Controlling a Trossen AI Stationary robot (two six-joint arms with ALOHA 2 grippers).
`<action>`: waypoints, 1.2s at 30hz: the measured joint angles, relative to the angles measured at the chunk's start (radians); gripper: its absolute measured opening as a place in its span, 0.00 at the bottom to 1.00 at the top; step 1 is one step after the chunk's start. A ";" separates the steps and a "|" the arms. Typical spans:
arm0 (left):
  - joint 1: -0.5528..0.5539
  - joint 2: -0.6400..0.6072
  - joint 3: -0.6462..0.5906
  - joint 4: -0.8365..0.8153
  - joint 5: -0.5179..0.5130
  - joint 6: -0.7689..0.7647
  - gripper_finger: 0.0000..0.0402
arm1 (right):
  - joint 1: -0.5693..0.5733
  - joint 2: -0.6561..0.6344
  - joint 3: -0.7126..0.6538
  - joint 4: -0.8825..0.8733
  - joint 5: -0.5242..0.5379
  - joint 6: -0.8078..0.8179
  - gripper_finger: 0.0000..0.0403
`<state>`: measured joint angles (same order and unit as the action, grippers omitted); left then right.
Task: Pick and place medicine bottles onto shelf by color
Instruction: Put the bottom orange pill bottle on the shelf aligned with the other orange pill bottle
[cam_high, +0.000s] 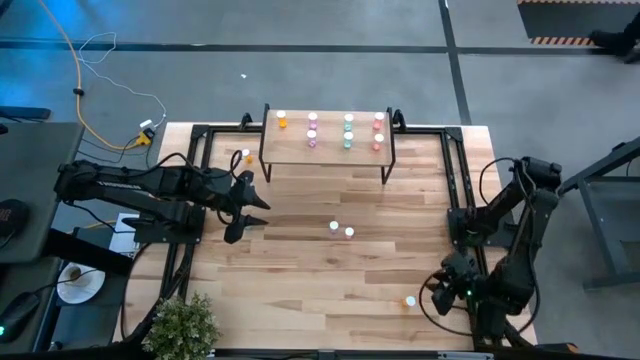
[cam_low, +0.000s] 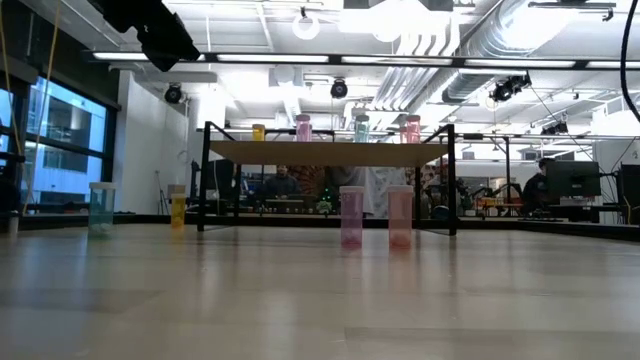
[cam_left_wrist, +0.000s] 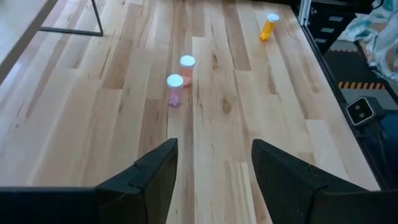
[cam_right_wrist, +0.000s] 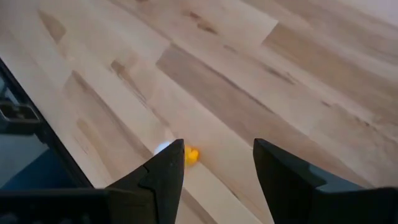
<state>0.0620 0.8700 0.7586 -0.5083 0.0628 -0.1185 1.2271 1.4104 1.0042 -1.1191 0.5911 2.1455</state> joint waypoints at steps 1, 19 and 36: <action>0.000 0.000 0.000 0.000 0.000 -0.005 0.49 | 0.011 0.014 0.000 0.007 0.000 0.004 0.46; 0.001 0.000 0.000 0.000 0.000 -0.085 0.49 | 0.131 0.160 0.001 0.186 0.009 0.001 0.46; 0.001 0.000 0.000 0.012 0.000 -0.118 0.49 | 0.138 0.234 0.001 0.346 -0.017 -0.086 0.46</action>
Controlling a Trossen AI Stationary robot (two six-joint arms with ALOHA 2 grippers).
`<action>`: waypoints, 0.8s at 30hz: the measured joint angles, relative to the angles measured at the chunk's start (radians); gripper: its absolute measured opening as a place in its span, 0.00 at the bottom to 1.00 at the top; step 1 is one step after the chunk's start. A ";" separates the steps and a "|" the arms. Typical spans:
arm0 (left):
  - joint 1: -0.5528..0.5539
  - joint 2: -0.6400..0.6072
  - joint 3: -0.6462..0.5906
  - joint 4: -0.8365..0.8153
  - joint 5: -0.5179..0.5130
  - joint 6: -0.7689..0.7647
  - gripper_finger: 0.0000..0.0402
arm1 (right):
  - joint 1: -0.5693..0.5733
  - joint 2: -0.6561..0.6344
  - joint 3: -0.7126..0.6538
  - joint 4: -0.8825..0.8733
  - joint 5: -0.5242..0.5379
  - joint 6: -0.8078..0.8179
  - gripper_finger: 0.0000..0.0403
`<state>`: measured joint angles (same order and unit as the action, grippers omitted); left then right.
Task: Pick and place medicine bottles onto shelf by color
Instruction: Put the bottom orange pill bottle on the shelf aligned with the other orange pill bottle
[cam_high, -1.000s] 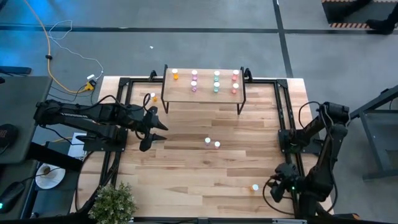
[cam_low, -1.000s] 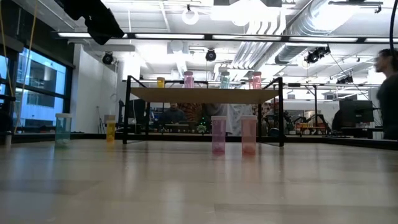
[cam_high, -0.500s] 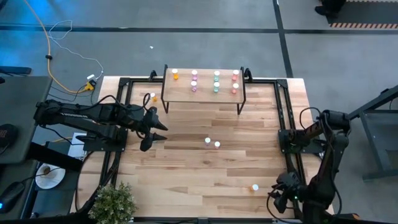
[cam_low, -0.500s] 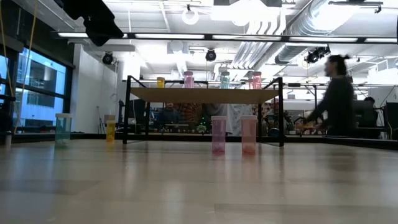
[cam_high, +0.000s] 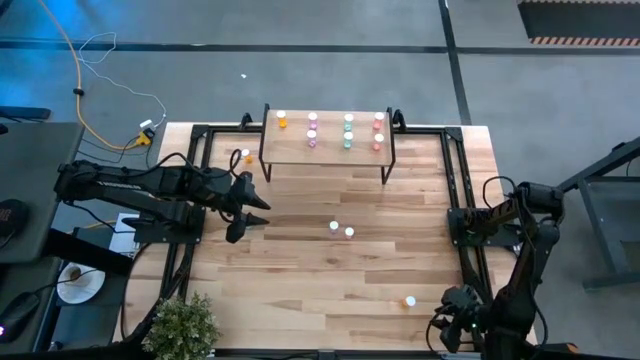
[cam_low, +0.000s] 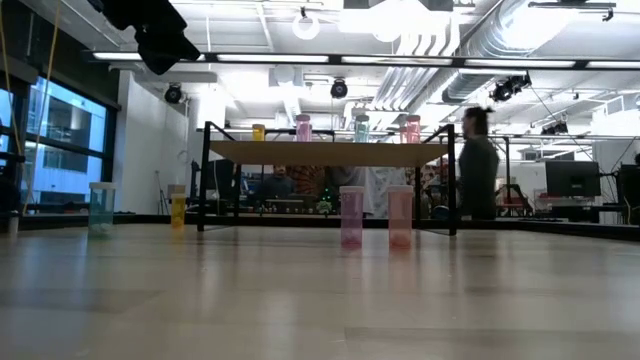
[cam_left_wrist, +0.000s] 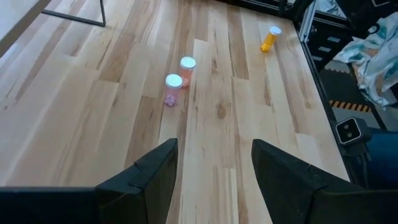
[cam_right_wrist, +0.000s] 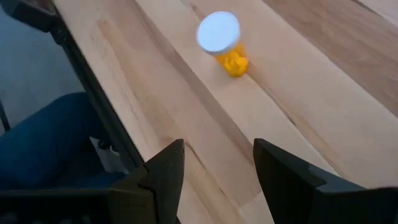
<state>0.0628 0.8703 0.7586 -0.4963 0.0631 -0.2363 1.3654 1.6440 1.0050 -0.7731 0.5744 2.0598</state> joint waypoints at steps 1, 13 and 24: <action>0.000 0.000 0.000 0.001 0.000 0.000 0.49 | -0.003 0.000 0.000 0.009 -0.002 -0.022 0.46; 0.000 0.000 0.000 0.002 0.000 -0.049 0.49 | -0.013 0.000 0.000 0.085 0.068 -0.253 0.51; 0.000 0.000 0.000 0.002 0.000 -0.049 0.49 | -0.019 0.100 0.000 0.099 0.177 -0.340 0.51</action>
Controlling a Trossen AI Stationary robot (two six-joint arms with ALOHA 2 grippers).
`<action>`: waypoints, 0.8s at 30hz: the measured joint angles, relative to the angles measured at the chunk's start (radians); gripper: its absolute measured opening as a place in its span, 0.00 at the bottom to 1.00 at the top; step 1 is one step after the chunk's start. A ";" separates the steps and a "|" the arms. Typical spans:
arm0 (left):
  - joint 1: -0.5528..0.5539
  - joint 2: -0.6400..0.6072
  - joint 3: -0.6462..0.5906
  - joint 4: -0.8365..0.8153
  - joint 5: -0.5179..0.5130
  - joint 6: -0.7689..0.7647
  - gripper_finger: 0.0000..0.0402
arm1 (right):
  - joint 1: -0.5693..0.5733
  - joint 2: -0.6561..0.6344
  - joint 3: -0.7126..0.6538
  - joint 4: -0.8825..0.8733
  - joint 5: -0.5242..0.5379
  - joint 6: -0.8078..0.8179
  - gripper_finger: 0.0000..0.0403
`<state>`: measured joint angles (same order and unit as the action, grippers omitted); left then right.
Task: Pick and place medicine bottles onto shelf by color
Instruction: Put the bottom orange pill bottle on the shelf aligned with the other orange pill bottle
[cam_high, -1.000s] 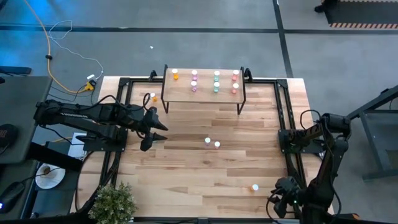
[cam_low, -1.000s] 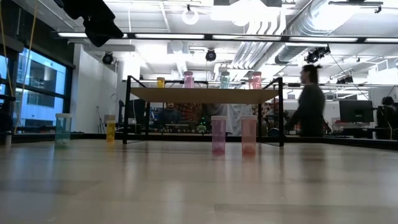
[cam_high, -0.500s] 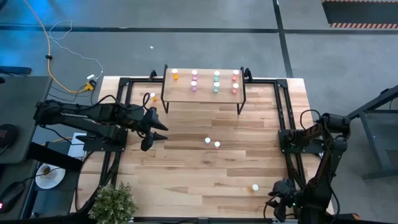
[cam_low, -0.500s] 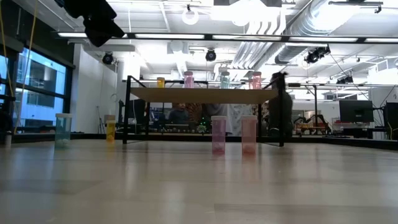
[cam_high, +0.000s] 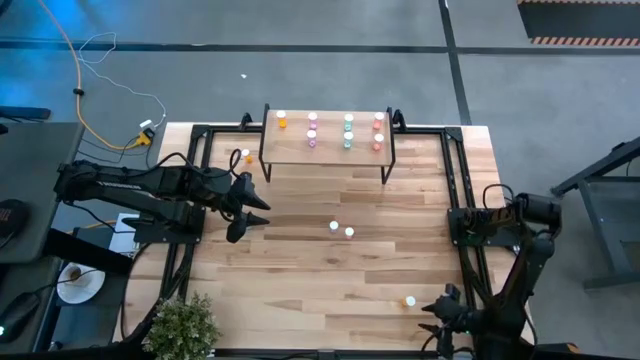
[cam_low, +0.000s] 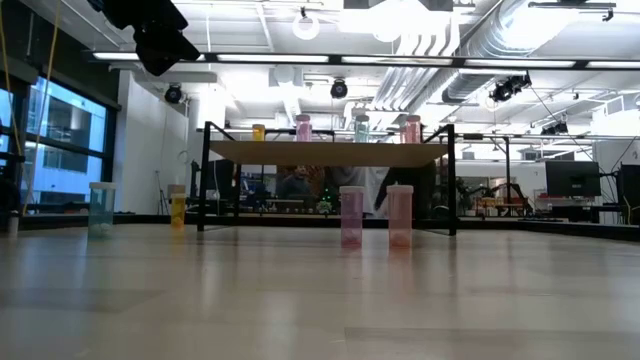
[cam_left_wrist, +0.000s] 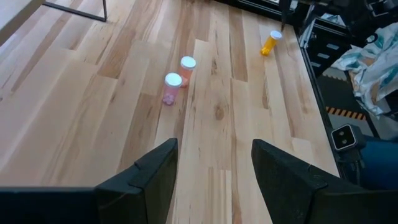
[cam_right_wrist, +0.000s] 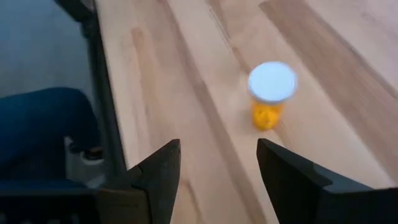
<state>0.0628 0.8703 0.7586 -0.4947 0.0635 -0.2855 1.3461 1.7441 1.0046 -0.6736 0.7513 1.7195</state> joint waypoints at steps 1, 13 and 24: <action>0.000 0.000 0.000 0.000 0.000 0.000 0.49 | -0.002 0.008 0.001 -0.002 0.011 0.000 0.51; 0.000 0.000 0.000 0.000 0.000 0.007 0.49 | -0.048 0.092 0.001 -0.033 0.044 0.010 0.51; 0.000 0.000 0.000 0.000 0.001 0.008 0.49 | -0.086 0.102 0.001 -0.065 0.078 0.009 0.51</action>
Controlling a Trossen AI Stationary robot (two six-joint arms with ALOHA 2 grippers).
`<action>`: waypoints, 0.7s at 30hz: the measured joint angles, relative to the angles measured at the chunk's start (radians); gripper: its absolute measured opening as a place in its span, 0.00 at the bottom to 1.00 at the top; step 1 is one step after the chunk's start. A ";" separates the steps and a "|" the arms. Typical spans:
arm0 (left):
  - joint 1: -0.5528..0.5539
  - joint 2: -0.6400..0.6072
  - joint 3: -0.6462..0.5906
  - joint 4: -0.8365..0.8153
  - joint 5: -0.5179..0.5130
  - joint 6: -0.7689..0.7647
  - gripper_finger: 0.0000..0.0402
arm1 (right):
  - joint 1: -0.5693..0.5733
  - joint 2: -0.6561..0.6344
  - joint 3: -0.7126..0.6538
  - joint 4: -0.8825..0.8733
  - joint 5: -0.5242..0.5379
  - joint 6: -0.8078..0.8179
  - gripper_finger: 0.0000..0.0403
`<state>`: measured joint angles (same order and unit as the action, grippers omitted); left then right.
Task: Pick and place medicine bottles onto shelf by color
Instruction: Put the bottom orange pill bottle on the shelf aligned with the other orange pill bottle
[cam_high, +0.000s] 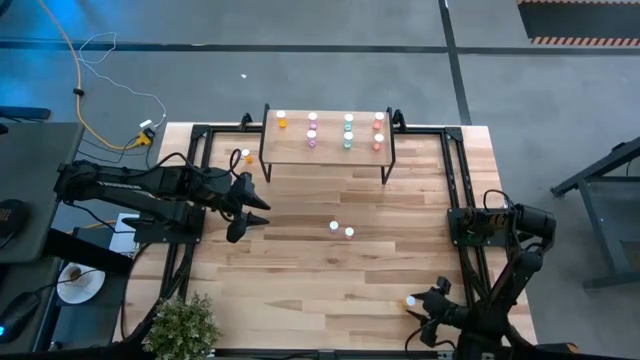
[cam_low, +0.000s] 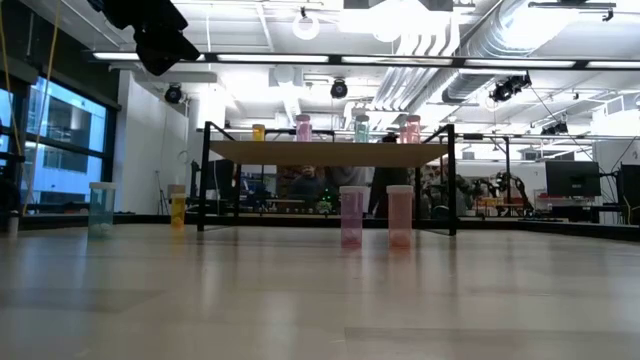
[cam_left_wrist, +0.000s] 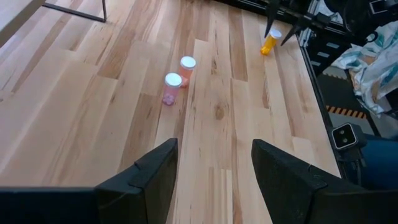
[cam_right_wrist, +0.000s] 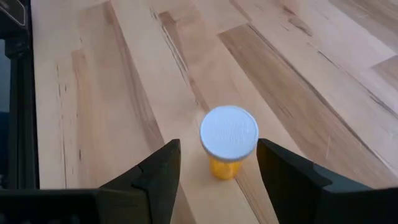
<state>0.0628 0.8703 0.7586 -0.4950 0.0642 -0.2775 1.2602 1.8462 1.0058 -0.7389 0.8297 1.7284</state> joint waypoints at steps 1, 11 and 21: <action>0.000 0.000 0.000 0.000 0.000 0.000 0.49 | -0.003 0.000 0.000 -0.001 0.000 0.001 0.50; 0.000 0.000 0.000 0.000 0.000 0.019 0.49 | -0.024 0.000 0.000 -0.001 -0.005 -0.001 0.36; 0.000 0.000 0.000 0.000 0.000 0.018 0.49 | -0.032 0.000 0.000 0.004 -0.011 0.002 0.28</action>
<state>0.0628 0.8703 0.7586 -0.4950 0.0639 -0.2596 1.2280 1.8462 1.0058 -0.7353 0.8190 1.7304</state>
